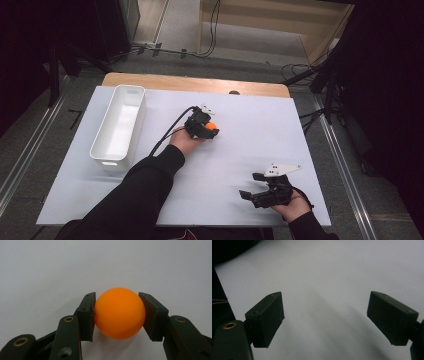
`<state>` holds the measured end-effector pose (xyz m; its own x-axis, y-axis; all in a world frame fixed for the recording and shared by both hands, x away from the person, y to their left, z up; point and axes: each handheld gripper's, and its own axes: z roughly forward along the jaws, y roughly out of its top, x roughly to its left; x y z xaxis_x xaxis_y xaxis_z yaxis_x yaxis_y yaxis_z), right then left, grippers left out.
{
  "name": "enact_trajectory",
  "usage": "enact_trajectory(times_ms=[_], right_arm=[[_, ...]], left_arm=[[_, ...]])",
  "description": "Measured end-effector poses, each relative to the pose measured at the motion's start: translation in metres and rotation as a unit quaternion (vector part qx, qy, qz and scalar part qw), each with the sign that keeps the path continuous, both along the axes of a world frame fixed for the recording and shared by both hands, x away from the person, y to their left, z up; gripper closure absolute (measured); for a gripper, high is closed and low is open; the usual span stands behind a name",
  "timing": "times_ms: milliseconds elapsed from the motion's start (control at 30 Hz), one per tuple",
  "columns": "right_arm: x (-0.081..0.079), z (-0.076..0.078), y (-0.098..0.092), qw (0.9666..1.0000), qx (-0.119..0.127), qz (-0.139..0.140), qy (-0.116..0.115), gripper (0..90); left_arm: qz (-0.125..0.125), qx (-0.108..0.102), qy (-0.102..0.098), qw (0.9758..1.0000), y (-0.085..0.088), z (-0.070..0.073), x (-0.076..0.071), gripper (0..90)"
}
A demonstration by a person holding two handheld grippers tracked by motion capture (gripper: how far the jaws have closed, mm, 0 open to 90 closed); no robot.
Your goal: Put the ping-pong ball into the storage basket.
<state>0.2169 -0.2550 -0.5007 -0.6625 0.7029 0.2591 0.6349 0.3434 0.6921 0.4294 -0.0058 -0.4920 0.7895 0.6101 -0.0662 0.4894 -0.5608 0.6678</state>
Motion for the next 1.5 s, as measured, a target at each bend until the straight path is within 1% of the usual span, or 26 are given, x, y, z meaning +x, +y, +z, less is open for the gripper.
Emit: enact_trajectory(times_ms=[33,67,100,133,167,200,267,333,400,433,467,500,667,700,767,800,833,867,967,1100,1267,1333,1433,1500], right_arm=[[0.000,0.000,0.000,1.0000,0.000,-0.002,0.000,12.9],[0.000,0.000,0.000,1.0000,0.000,-0.002,0.000,12.9],[0.001,0.000,0.000,1.0000,0.000,-0.004,-0.002,12.9],[0.001,0.000,0.000,1.0000,0.000,-0.005,-0.004,12.9],[0.001,0.000,0.000,1.0000,0.000,-0.004,-0.003,12.9],[0.001,0.000,0.000,1.0000,0.000,-0.004,-0.003,12.9],[0.002,0.000,0.000,1.0000,-0.003,-0.001,-0.002,12.9],[0.002,0.000,0.000,1.0000,-0.003,-0.001,-0.003,12.9],[0.002,0.000,0.001,1.0000,-0.003,0.000,-0.005,12.9],[0.001,0.000,0.001,1.0000,-0.001,0.001,-0.003,12.9],[0.002,0.000,0.001,1.0000,-0.002,0.001,-0.006,12.9],[0.002,0.000,0.001,1.0000,-0.002,0.000,-0.006,12.9],[0.002,0.001,0.000,1.0000,0.001,-0.001,-0.003,12.9],[0.002,0.001,0.000,1.0000,0.001,-0.001,-0.004,12.9],[0.002,0.001,0.000,1.0000,0.001,-0.001,-0.003,12.9],[0.002,0.001,0.000,1.0000,0.001,-0.002,-0.004,12.9],[0.001,0.001,0.000,1.0000,0.002,-0.002,-0.001,12.9],[0.001,0.001,0.000,1.0000,0.002,-0.002,-0.001,12.9],[0.002,0.001,0.000,1.0000,0.001,-0.002,-0.004,12.9],[0.002,0.001,-0.001,1.0000,0.001,-0.001,-0.005,12.9],[0.003,0.001,-0.001,1.0000,0.003,-0.004,-0.006,12.9],[0.003,0.001,-0.003,1.0000,0.005,-0.007,-0.004,12.9],[0.003,0.002,-0.003,0.9999,0.006,-0.011,-0.005,12.9],[0.003,0.002,-0.003,0.9999,0.006,-0.010,-0.008,12.9]], left_arm=[[-0.006,-0.015,0.005,0.9999,0.002,0.004,-0.003,50.7],[-0.006,-0.015,0.005,0.9999,0.002,0.004,-0.003,50.7],[-0.008,-0.019,0.007,0.9998,0.004,0.007,-0.005,50.7],[-0.012,-0.027,0.007,0.9995,0.005,0.011,-0.008,50.7],[-0.012,-0.030,0.008,0.9994,0.006,0.013,-0.010,50.7],[-0.012,-0.030,0.008,0.9994,0.006,0.013,-0.010,50.7],[-0.012,-0.021,0.007,0.9997,0.008,0.018,-0.012,50.6],[-0.013,-0.019,0.008,0.9997,0.009,0.020,-0.013,50.7],[-0.008,-0.018,0.008,0.9998,0.010,0.023,-0.014,50.6],[-0.006,-0.022,0.007,0.9997,0.011,0.027,-0.014,50.6],[-0.006,-0.022,0.007,0.9997,0.011,0.027,-0.014,50.6],[-0.005,-0.028,0.012,0.9995,0.012,0.029,-0.014,50.6],[-0.008,-0.031,0.023,0.9992,0.013,0.040,-0.018,50.6],[-0.013,-0.034,0.023,0.9991,0.013,0.044,-0.019,50.6],[-0.016,-0.033,0.023,0.9991,0.013,0.046,-0.020,50.6],[-0.019,-0.029,0.020,0.9992,0.013,0.048,-0.021,50.6],[-0.023,-0.020,0.012,0.9994,0.013,0.052,-0.023,50.6],[-0.023,-0.020,0.012,0.9994,0.013,0.052,-0.023,50.6],[-0.028,-0.020,0.007,0.9994,0.014,0.059,-0.025,50.6],[-0.026,-0.020,0.007,0.9994,0.016,0.062,-0.026,50.6],[-0.024,-0.023,0.011,0.9994,0.021,0.067,-0.028,50.5],[-0.026,-0.034,0.016,0.9989,0.022,0.071,-0.029,50.5],[-0.024,-0.036,0.021,0.9988,0.023,0.073,-0.028,50.6],[-0.025,-0.035,0.020,0.9989,0.024,0.074,-0.029,50.6]])
